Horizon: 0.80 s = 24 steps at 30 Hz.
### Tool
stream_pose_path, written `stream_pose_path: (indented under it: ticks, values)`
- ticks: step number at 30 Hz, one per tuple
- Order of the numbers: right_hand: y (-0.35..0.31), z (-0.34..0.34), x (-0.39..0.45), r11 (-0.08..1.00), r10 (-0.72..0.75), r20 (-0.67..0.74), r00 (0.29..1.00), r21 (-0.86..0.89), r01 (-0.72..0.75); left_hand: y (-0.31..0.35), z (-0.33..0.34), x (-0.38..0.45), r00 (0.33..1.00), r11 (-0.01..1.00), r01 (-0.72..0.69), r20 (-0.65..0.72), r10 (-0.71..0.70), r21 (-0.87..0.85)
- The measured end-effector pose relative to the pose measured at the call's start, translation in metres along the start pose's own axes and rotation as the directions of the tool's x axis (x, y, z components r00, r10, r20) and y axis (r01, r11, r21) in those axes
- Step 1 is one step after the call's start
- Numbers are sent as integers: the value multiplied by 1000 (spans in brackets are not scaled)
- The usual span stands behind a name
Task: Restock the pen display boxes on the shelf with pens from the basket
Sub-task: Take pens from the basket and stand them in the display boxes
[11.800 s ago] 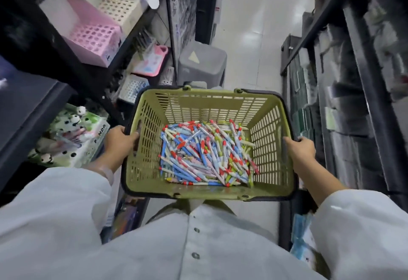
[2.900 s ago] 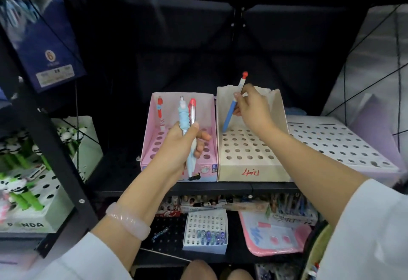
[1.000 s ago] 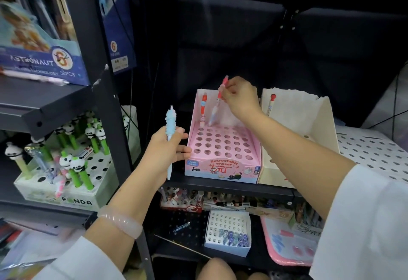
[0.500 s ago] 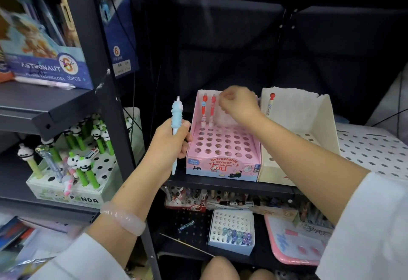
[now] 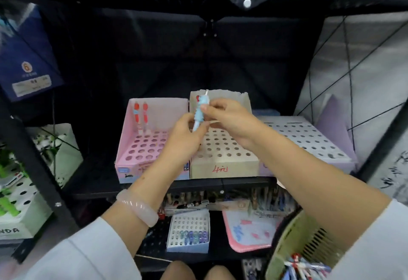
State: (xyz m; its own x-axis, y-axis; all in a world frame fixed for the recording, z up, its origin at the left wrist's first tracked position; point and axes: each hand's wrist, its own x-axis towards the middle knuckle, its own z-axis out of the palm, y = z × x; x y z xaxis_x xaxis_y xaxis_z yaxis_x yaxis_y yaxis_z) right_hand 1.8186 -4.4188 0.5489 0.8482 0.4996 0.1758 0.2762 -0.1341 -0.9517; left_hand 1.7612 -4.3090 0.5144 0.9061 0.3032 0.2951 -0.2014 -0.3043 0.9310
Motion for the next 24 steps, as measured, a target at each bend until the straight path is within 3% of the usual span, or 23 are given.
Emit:
stream_pose_path:
  ticks: [5, 10, 17, 20, 24]
  values:
    - [8, -88, 2, 997, 10, -306, 952, 78, 14, 2, 31, 15, 998, 995, -44, 43, 41, 84]
    - [30, -147, 26, 996, -86, -602, 794, -68, 57, -6, 58, 29, 985, 988, -56, 167, 31, 145]
    - [70, -146, 59, 944, -128, -557, 821, -321, -71, -18, 74, 45, 987, 987, -49, 160, 24, 153]
    - [83, -144, 67, 867, -134, -464, 876, -483, -123, -21, 73, 50, 988, 987, -38, 155, 14, 153]
    - [93, -142, 74, 838, -114, -418, 901, -528, -139, -26, 74, 52, 988, 986, -33, 155, 7, 165]
